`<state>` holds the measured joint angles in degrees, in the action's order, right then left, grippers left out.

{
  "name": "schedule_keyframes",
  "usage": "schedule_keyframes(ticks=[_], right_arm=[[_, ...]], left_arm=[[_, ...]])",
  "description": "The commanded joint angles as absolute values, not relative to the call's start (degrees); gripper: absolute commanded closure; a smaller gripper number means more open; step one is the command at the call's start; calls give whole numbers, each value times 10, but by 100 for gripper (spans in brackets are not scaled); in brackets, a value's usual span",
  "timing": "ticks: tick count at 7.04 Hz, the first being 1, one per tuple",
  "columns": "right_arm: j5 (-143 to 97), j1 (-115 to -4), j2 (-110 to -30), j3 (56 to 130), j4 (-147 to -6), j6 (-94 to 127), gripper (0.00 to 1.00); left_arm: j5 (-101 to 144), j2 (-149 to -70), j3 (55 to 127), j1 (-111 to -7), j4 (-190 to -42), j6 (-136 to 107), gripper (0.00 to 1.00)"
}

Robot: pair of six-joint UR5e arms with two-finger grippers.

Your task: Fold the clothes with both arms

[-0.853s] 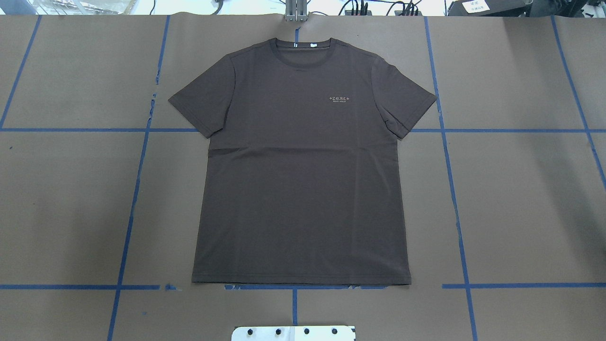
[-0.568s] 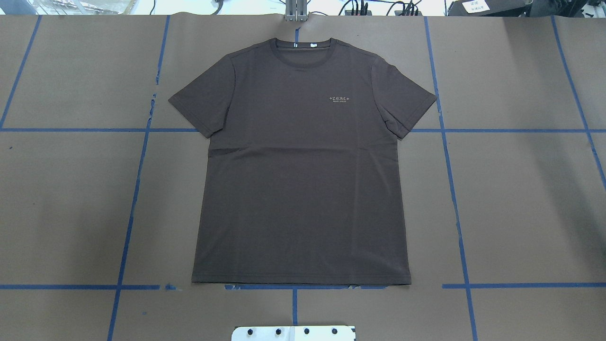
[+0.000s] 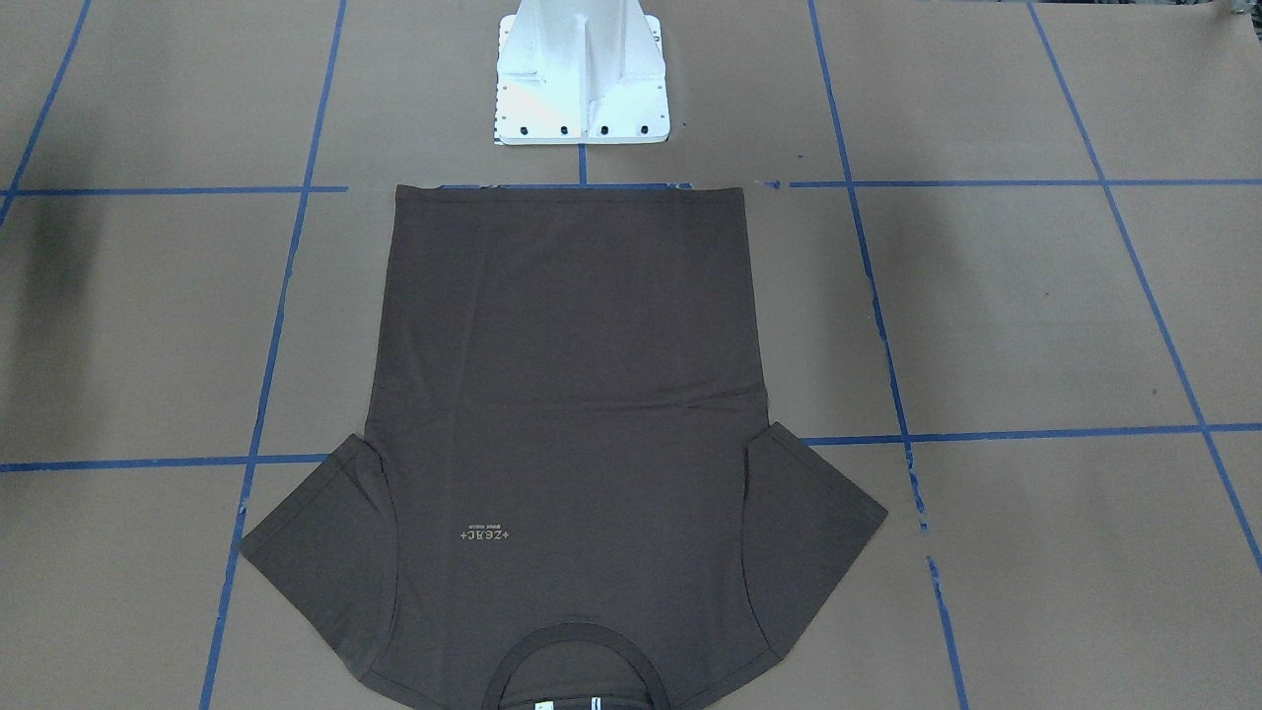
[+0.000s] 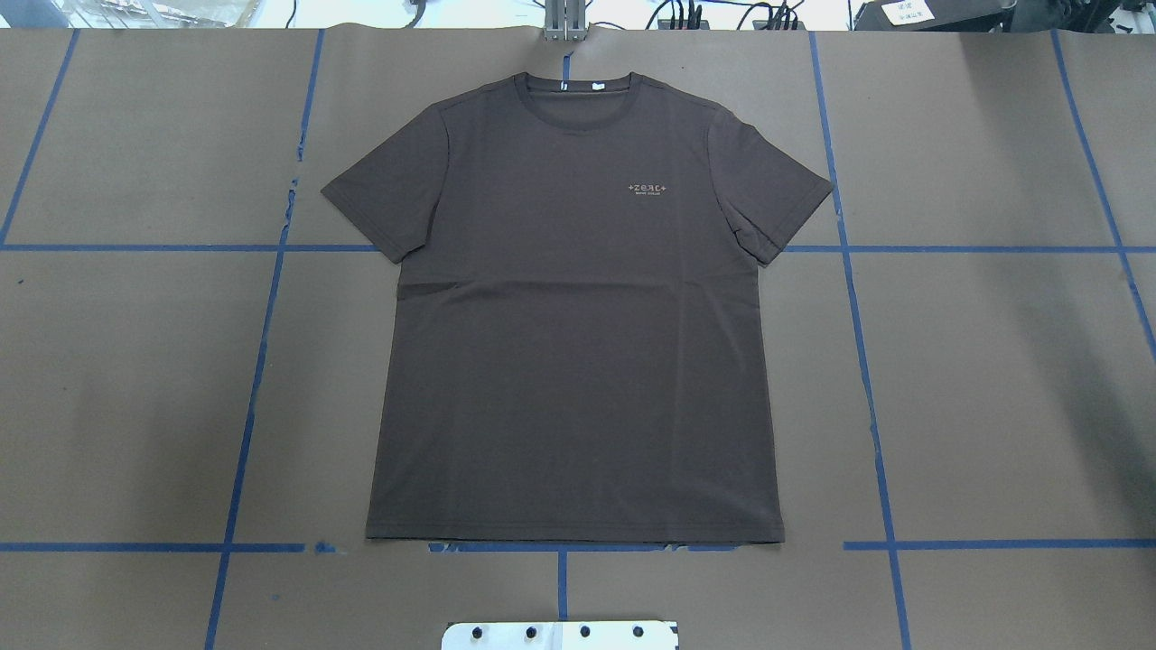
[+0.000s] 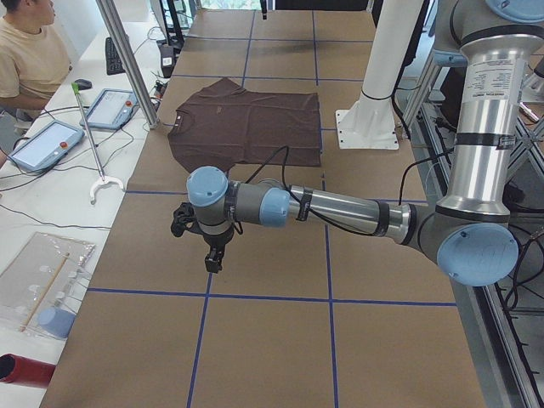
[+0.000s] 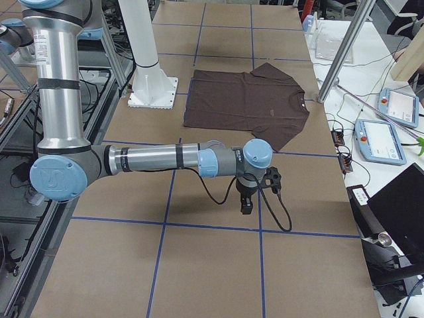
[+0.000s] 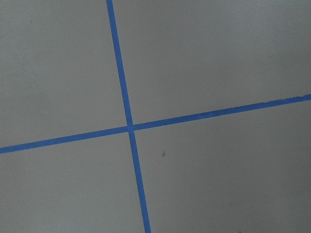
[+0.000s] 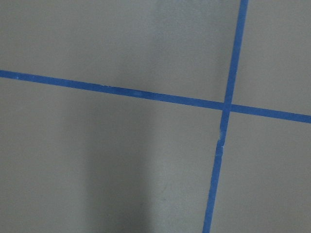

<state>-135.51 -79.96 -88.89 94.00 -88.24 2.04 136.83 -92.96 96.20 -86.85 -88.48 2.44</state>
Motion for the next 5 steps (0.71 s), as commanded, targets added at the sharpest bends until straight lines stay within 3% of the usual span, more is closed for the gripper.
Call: schedule_keyframes(ticks=[1, 5], right_arm=[[-1354, -740, -837, 928, -848, 112, 0], [-1313, -635, -685, 719, -541, 518, 0]], left_arm=[[1372, -923, 970, -868, -886, 26, 0], [1390, -922, 969, -854, -974, 21, 0]])
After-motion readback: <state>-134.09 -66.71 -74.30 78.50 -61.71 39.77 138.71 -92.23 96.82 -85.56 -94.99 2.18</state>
